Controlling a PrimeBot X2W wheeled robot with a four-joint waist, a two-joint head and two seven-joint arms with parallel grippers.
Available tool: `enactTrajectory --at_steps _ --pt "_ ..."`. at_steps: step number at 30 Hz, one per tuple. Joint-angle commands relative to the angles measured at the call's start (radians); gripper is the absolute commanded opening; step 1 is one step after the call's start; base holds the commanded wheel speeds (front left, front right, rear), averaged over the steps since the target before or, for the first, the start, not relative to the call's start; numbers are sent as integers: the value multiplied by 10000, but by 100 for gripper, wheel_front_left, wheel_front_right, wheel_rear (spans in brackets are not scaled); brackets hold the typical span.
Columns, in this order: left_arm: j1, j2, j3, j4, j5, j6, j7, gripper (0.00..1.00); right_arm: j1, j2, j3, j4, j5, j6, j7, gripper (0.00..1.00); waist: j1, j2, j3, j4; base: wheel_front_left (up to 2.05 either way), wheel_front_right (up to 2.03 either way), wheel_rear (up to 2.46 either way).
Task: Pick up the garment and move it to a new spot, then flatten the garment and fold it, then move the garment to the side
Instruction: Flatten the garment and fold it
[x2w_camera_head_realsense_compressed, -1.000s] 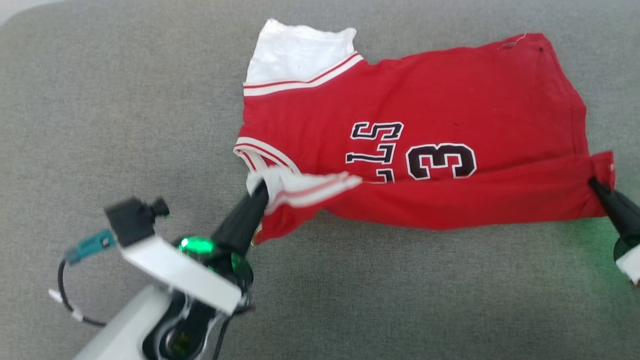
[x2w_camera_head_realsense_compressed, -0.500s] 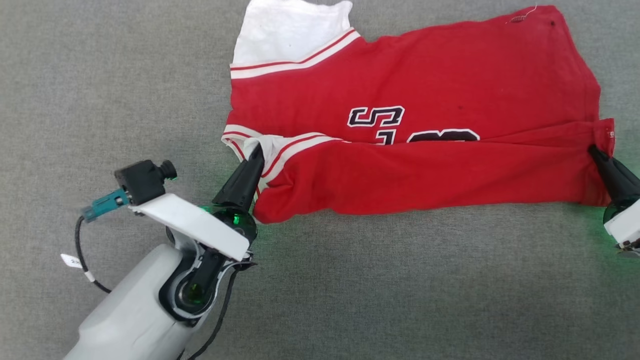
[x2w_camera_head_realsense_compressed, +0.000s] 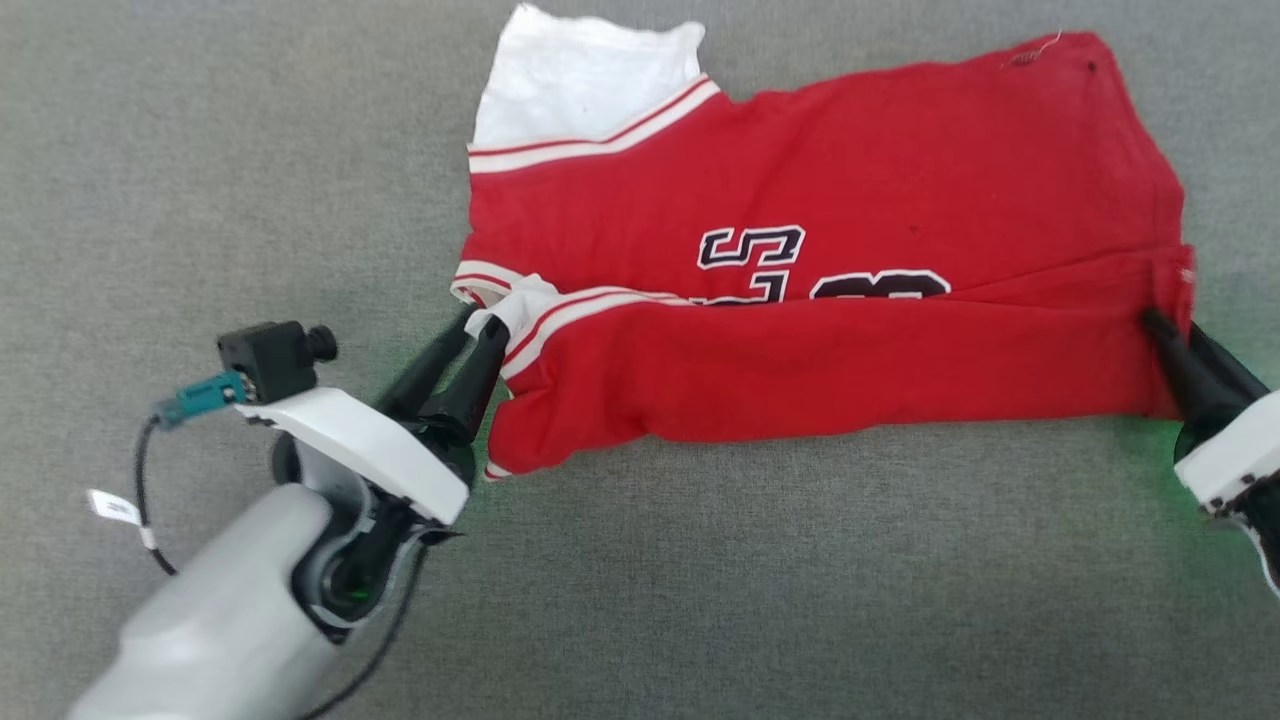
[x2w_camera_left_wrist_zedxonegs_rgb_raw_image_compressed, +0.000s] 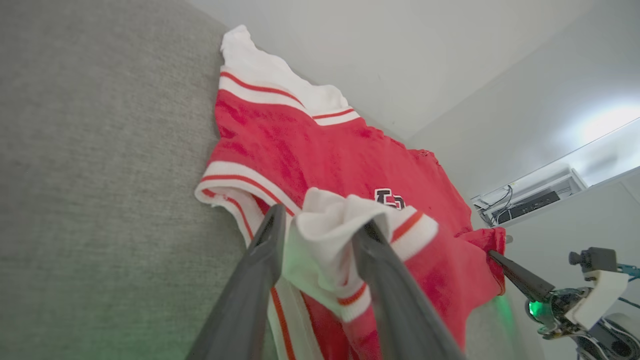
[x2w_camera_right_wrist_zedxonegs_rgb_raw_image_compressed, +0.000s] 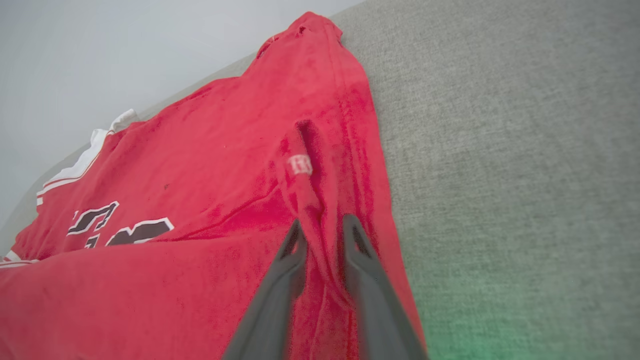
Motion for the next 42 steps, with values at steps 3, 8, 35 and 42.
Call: enactTrajectory --at_steps 3,8,35,42 --pt "-465 666 -376 -134 355 22 73 100 346 37 0 -66 16 -4 -93 100 0 0 -541 111 0 0 0" --pt "-956 1539 -724 -584 703 22 607 100 737 -7 -209 -268 0 -4 -252 100 0 0 -993 225 0 0 0" --pt "-2114 1602 -2990 -348 -990 2373 8668 100 700 585 -1278 -1660 -529 -4 174 100 0 0 -395 -974 0 0 0" --pt "-2165 983 -3204 604 -1219 1912 9250 3 616 489 -1277 -1738 -586 -4 224 100 0 0 -244 -1145 0 0 0"
